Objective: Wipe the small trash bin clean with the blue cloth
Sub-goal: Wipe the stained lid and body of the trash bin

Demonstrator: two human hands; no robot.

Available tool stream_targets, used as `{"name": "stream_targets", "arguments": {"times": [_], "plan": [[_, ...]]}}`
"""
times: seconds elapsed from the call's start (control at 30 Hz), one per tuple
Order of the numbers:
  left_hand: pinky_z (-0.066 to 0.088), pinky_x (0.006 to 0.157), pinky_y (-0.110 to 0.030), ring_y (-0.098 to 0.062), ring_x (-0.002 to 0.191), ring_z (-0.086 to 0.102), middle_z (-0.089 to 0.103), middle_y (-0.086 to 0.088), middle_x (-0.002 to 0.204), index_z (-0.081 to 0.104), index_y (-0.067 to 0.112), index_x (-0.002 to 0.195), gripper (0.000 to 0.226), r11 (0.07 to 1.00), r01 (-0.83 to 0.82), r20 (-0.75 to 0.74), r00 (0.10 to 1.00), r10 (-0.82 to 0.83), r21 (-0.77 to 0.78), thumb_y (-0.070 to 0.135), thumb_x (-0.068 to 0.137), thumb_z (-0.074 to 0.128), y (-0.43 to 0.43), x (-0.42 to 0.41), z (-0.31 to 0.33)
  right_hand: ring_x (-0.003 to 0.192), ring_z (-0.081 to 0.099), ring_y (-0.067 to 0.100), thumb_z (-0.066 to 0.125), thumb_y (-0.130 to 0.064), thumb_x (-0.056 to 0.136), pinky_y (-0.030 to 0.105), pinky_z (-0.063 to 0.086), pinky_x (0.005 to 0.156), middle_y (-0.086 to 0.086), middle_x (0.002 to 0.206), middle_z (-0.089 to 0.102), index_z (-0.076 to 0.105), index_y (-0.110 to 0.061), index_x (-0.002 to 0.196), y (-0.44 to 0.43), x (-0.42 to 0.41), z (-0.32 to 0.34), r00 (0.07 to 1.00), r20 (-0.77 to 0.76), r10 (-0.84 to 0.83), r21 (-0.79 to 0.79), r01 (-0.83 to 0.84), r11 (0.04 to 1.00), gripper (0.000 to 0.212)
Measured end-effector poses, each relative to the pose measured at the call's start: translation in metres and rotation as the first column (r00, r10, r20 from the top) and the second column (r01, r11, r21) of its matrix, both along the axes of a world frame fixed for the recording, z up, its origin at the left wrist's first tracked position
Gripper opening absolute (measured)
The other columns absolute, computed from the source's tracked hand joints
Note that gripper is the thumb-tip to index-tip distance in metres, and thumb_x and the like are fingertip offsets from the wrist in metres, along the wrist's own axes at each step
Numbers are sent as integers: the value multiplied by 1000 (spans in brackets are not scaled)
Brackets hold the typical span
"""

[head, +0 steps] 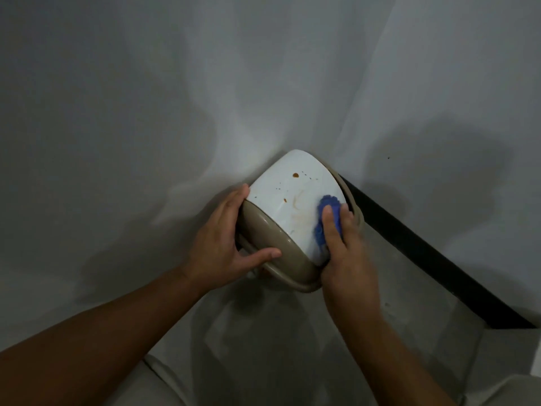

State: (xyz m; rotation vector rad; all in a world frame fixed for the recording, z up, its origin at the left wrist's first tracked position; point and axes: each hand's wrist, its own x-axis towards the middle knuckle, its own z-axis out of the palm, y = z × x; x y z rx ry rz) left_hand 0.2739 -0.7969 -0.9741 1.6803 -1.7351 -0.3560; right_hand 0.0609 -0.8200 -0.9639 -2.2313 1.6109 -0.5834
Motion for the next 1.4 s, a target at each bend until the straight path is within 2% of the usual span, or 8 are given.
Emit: {"name": "stream_targets", "arguments": {"times": [0.2,0.37,0.53,0.7,0.87,1.07,1.2,1.4], "plan": [[34,112,-36,-21,138,36,40,-12,149,33,1,145,111,1000,8,-22,1000,-8,-3,63,63,75,-1,-1,0,143,16,25,48,1,89,40,16,117,6,158,14,13,-28,148,-66,34,31,997,-78,-4,-75,-2,997,75],[36,110,-38,-25,136,40,42,-16,147,35,-5,142,108,1000,20,-40,999,-20,-10,54,63,80,0,-1,1,144,8,27,67,-23,82,35,-3,110,10,158,14,19,-25,147,-39,54,45,900,-198,388,-73,-409,910,80],[37,109,-43,-25,137,38,41,-16,148,34,-5,143,110,1000,13,-45,999,-13,0,55,63,80,-1,-2,-1,139,24,30,74,-9,73,50,18,108,14,152,31,20,-22,146,-15,20,30,909,-255,329,-112,-366,924,91],[35,110,-40,-21,138,37,39,-12,149,33,0,145,112,1000,4,-105,994,-4,-2,58,62,80,-1,-1,-2,140,26,26,40,1,92,42,21,116,10,154,28,23,-16,146,-83,41,45,968,-98,232,-91,-241,966,60],[35,111,-37,-20,138,36,39,-11,149,33,2,145,112,1000,-6,-123,992,6,2,63,62,76,0,1,-3,137,32,29,43,-1,87,42,23,114,12,146,42,42,-8,138,-89,90,59,925,-184,334,-123,-358,925,51],[37,108,-33,-12,134,40,42,-4,145,35,4,144,98,999,31,-213,976,-36,-25,52,69,76,-2,4,-3,144,-2,10,29,-31,85,27,-2,116,1,158,6,9,-20,148,-24,61,56,792,-224,567,5,-581,814,67],[34,111,-33,-17,138,36,39,-7,150,31,6,147,111,1000,-15,-142,990,15,2,65,63,75,0,3,-6,145,-4,14,25,-33,85,43,5,118,1,159,2,3,-21,149,-48,18,56,708,-370,602,-27,-656,755,68],[27,111,-19,-9,137,32,36,-2,151,29,12,148,114,999,-31,-160,987,34,22,70,60,73,0,0,-5,145,-1,15,23,-33,93,36,-3,117,5,159,7,5,-21,149,-105,30,51,818,-359,449,-46,-496,867,60]]}}
